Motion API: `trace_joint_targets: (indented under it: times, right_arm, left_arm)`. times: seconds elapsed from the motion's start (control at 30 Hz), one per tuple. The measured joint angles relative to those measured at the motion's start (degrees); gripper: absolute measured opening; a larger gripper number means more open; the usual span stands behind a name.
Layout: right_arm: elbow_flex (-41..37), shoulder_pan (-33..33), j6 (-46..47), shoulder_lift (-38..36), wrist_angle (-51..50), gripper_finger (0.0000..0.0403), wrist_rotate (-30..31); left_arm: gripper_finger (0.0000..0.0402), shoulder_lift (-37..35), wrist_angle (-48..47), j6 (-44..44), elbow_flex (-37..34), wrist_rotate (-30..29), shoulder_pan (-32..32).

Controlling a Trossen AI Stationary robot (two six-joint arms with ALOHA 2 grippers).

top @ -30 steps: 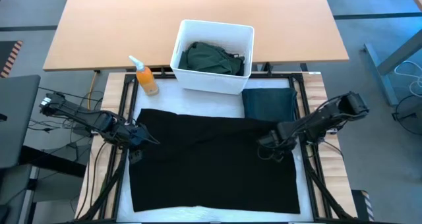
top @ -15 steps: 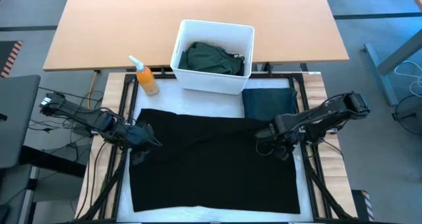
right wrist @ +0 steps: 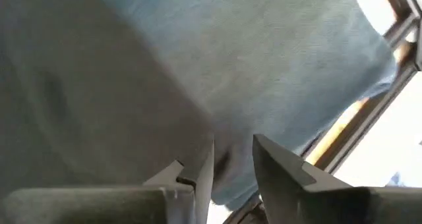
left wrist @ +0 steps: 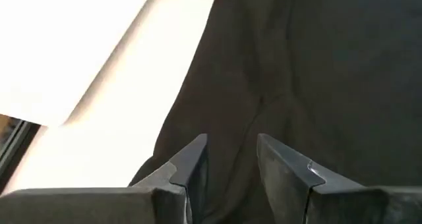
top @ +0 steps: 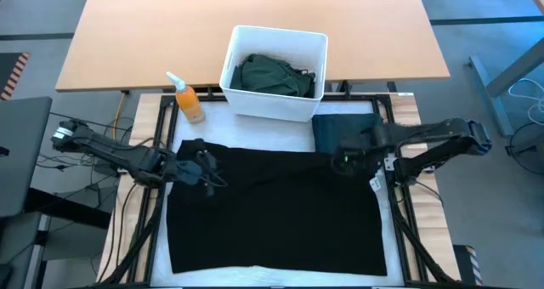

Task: Fold laundry
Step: Fold the black t-shirt

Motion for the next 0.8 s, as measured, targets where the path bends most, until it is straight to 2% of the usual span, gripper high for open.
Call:
trace_joint_targets:
  times: [0.17,0.33,0.5,0.57,0.7,0.8]
  right_arm:
    - [-0.07,-8.85,-5.35,-2.79,4.22,0.0168,0.91]
    - [-0.07,-10.56,-6.99,-1.75,3.87,0.0198,-0.3]
    - [-0.11,-7.2,-4.3,0.98,3.98,0.0205,-0.18]
    - [-0.13,-4.63,-3.19,2.11,5.7,0.0204,1.75]
    - [-1.44,2.7,1.29,2.35,9.27,0.0198,6.19]
    - [-6.65,9.1,7.71,-0.15,13.33,0.0192,8.41]
  left_arm:
    - [0.0119,6.67,0.23,-0.08,0.0,0.17,3.36]
    - [0.0119,13.65,1.68,-2.73,0.0,4.92,4.81]
    - [0.0119,20.59,4.23,-2.29,0.0,8.51,4.81]
    - [0.0119,23.06,4.09,-2.6,0.0,9.73,4.83]
    - [0.0119,27.3,3.27,-3.81,0.0,13.66,4.83]
    - [0.0119,29.4,2.13,-4.85,0.18,15.86,4.83]
